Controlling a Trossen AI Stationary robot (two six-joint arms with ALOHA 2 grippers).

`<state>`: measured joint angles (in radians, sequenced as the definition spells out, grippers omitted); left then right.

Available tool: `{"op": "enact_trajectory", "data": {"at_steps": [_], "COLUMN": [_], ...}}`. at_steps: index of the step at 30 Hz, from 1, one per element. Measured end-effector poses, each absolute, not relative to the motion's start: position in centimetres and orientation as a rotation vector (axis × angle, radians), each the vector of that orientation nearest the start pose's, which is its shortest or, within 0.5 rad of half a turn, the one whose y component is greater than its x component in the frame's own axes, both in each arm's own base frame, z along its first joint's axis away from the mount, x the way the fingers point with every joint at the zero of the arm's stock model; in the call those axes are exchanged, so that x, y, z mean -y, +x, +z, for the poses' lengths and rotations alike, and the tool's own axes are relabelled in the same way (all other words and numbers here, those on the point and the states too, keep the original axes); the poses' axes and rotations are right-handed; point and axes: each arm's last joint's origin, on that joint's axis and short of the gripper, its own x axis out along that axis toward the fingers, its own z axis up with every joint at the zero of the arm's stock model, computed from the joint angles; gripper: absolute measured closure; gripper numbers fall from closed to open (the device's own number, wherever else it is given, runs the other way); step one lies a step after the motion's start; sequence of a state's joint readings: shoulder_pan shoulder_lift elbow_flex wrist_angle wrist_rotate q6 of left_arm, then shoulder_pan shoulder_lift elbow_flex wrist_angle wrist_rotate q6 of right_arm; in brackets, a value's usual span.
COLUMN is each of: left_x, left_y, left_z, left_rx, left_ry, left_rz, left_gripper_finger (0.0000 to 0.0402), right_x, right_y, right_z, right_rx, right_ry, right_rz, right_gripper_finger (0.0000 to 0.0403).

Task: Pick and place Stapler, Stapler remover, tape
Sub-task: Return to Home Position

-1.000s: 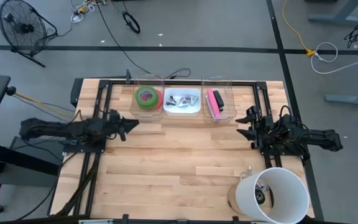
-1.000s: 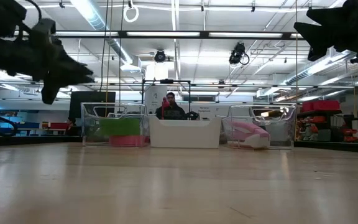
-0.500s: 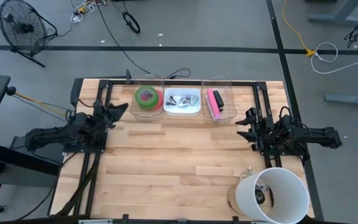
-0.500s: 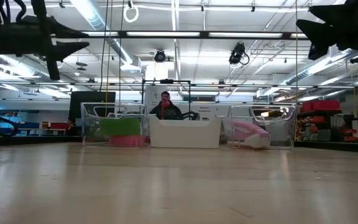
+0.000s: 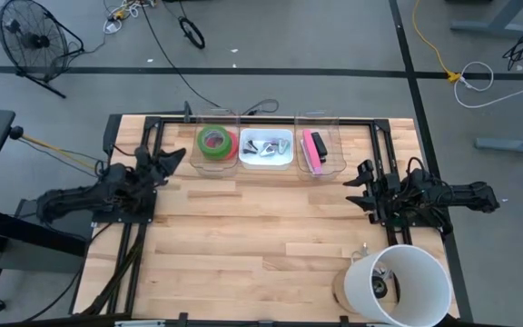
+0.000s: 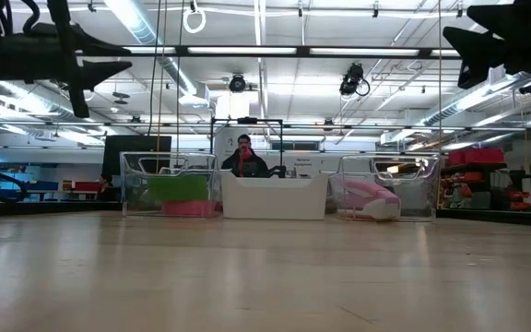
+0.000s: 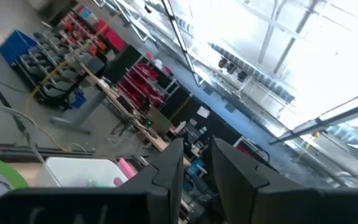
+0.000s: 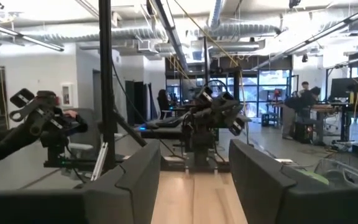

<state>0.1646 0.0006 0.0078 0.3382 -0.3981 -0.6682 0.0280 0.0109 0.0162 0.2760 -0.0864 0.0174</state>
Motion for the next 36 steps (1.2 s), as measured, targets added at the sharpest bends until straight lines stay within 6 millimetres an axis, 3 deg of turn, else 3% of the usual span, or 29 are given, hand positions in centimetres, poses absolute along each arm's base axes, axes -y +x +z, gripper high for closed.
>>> {"op": "enact_trajectory", "data": {"at_steps": [9, 21, 36], "left_x": [-2.8, -2.4, -2.9], "left_y": [8.6, 8.7, 8.6], "left_z": [19.7, 19.7, 19.7], "left_rx": [0.533, 0.515, 0.512], "left_ry": [-0.680, -0.691, -0.611], "left_rz": [0.449, 0.404, 0.457], "left_gripper_finger": [0.0312, 0.0312, 0.0312], "right_x": [-0.5, -0.4, -0.4], "right_y": [9.6, 9.7, 9.7], "right_z": [18.5, 17.2, 17.2], "right_rx": [0.189, 0.048, 0.048], "right_ry": [-0.161, 0.014, 0.018], "right_rz": [0.100, 0.078, 0.077], "right_gripper_finger": [0.0211, 0.0211, 0.0211]}}
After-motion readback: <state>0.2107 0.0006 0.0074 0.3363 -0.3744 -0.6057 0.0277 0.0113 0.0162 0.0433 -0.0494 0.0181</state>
